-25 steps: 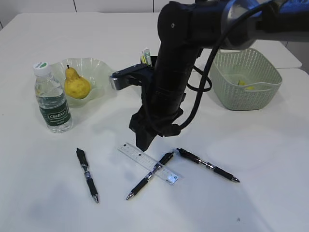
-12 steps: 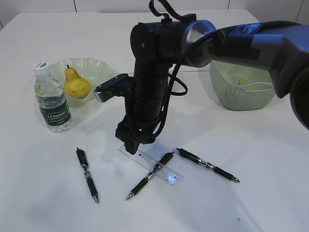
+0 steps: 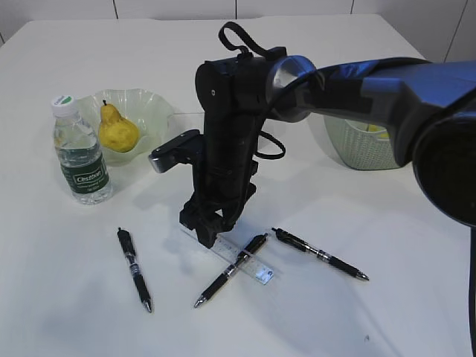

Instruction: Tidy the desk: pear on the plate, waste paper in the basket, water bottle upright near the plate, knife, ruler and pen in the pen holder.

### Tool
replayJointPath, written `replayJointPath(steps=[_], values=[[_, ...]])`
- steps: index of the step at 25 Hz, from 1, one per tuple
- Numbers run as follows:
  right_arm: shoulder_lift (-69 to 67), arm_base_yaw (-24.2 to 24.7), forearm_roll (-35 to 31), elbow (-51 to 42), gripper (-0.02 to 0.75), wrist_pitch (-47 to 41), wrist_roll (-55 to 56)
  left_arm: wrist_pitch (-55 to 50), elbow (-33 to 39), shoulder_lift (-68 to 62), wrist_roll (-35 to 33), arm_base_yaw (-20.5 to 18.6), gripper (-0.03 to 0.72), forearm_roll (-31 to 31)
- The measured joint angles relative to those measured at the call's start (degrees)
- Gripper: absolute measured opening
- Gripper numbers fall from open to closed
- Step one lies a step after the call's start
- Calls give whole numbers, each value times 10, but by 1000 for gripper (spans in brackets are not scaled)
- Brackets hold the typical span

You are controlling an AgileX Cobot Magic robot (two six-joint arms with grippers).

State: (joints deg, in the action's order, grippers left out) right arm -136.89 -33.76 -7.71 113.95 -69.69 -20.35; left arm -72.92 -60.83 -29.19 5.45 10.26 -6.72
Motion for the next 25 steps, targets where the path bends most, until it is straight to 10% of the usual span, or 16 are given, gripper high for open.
replayJointPath(steps=[25], values=[[0, -1, -1, 0, 566, 0, 53, 0, 0, 0, 0, 0, 425, -1]])
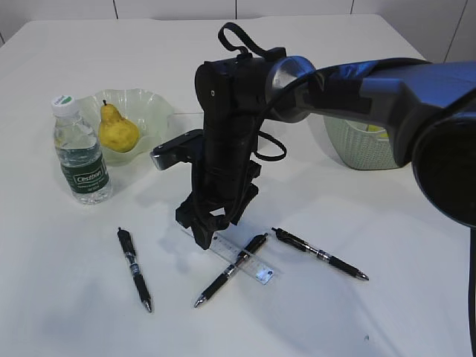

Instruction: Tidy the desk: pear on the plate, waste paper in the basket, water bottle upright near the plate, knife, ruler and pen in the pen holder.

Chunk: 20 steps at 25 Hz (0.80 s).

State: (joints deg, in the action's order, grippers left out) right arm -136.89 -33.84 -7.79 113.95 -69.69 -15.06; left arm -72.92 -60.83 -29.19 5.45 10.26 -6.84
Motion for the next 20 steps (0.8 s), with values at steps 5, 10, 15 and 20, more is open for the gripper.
replayJointPath(steps=[5, 10, 15, 20], values=[[0, 0, -5, 0, 566, 0, 0, 0, 0, 0, 0, 0, 424, -8], [0, 0, -7, -2, 566, 0, 2, 0, 0, 0, 0, 0, 424, -12], [0, 0, -7, -16, 566, 0, 6, 0, 0, 0, 0, 0, 424, -15], [0, 0, -7, -16, 566, 0, 10, 0, 0, 0, 0, 0, 421, -20]])
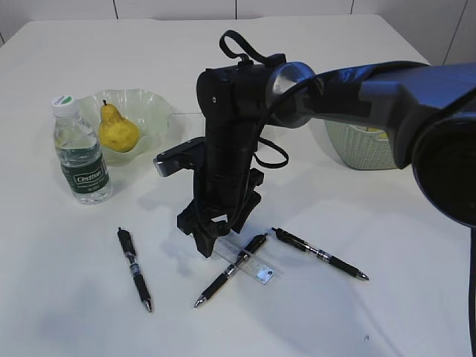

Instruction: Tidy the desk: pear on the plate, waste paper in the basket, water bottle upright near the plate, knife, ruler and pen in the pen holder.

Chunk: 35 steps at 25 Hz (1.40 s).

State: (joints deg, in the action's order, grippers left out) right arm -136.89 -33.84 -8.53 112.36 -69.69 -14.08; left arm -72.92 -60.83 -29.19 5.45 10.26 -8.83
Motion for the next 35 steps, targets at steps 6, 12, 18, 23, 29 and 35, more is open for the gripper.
replayJointPath(steps=[6, 12, 18, 23, 29, 35], values=[[0, 0, -7, 0, 566, 0, 5, 0, 0, 0, 0, 0, 419, 0], [0, 0, -8, -1, 566, 0, 5, 0, 0, 0, 0, 0, 418, -4], [0, 0, -8, -1, 566, 0, 9, 0, 0, 0, 0, 0, 417, -4], [0, 0, -8, -1, 566, 0, 14, 0, 0, 0, 0, 0, 417, -4], [0, 0, -8, -1, 566, 0, 19, 0, 0, 0, 0, 0, 417, -5], [0, 0, -7, -1, 566, 0, 21, 0, 0, 0, 0, 0, 416, -6]])
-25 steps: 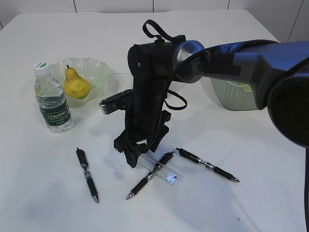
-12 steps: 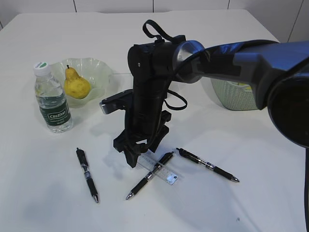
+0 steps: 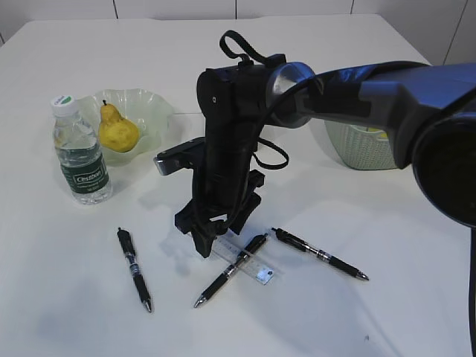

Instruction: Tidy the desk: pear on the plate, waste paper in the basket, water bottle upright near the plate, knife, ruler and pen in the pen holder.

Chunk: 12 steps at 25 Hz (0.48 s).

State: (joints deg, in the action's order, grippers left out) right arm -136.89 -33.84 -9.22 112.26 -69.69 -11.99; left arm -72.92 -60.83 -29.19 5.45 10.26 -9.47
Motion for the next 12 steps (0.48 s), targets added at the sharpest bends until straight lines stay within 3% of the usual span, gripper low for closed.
replayJointPath(steps=[12], values=[[8, 0, 22, 0, 566, 0, -1, 0, 0, 0, 2, 0, 416, 0]])
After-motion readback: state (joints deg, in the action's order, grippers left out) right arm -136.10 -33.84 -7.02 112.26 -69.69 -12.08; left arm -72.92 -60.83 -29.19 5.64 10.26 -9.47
